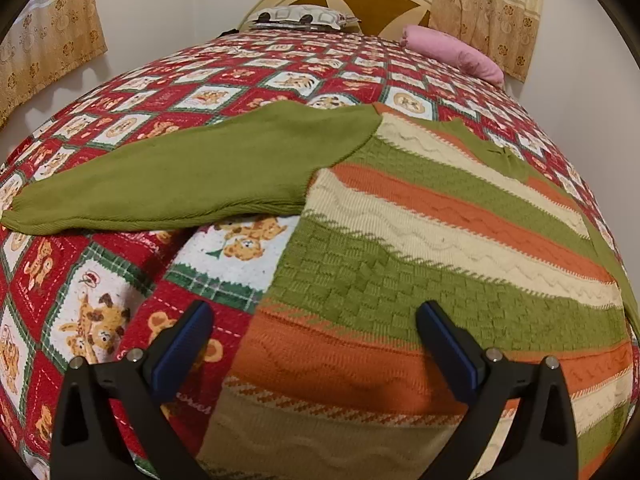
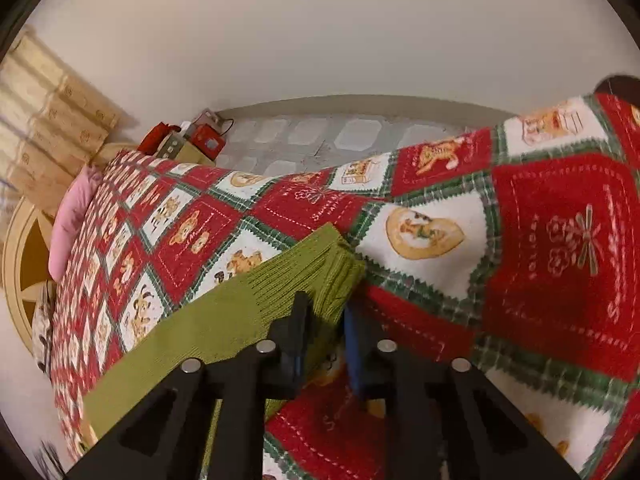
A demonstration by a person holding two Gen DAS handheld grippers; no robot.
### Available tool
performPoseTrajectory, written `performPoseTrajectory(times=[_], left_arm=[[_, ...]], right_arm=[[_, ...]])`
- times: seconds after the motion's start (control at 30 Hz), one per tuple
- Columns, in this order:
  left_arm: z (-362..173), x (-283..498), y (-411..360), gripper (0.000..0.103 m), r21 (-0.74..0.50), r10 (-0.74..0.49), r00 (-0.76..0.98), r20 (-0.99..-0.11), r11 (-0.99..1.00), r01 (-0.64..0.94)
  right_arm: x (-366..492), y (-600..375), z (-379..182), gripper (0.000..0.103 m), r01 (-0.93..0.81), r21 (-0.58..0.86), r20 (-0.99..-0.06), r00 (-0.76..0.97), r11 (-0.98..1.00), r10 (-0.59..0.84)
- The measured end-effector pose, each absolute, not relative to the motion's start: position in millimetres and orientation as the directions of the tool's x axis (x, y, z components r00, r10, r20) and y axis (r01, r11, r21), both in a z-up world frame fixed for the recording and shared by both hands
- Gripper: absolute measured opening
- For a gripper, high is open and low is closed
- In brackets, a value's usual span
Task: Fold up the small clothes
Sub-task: 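Grasp the green sleeve cuff with the right gripper, then carry the sleeve across the sweater body and release it with the right gripper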
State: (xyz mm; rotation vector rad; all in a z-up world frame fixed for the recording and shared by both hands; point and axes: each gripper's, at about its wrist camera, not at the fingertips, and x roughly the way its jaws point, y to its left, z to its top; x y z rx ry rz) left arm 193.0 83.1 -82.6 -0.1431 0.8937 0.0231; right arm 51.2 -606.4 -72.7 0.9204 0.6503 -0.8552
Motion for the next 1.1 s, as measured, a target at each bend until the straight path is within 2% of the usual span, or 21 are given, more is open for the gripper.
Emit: performPoseTrajectory(times=[0.13, 0.27, 0.4, 0.53, 0.73, 0.9, 1.1], left_arm=[[-83, 192, 82, 0.103, -0.114, -0.038, 0.628, -0.778, 0.99, -0.08], [-83, 193, 82, 0.103, -0.121, -0.044, 0.63, -0.776, 0.99, -0.079], [-83, 192, 82, 0.103, -0.135, -0.056, 0.635, -0.771, 0.988, -0.077], [-83, 190, 86, 0.103, -0.158, -0.074, 0.642, -0.763, 0.985, -0.074], [-81, 188, 94, 0.103, -0.207, -0.109, 0.66, -0.744, 0.976, -0.071], [-79, 185, 100, 0.103, -0.24, -0.119, 0.677, -0.726, 0.967, -0.087], [-78, 183, 108, 0.103, -0.274, -0.125, 0.692, -0.711, 0.956, -0.109]], right_arm=[[54, -584, -31, 0.008, 0.816, 0.394, -0.727, 0.558, 0.423, -0.4], [78, -542, 12, 0.008, 0.749, 0.383, -0.683, 0.623, 0.54, -0.38], [119, -478, 41, 0.008, 0.651, 0.371, -0.657, 0.688, 0.662, -0.308], [174, -385, 56, 0.008, 0.485, 0.365, -0.639, 0.751, 0.794, -0.165], [243, -256, 39, 0.007, 0.254, 0.368, -0.648, 0.76, 0.894, 0.051], [284, -161, 1, 0.007, 0.115, 0.384, -0.688, 0.698, 0.916, 0.2], [309, -82, -34, 0.007, -0.013, 0.382, -0.722, 0.62, 0.924, 0.307]])
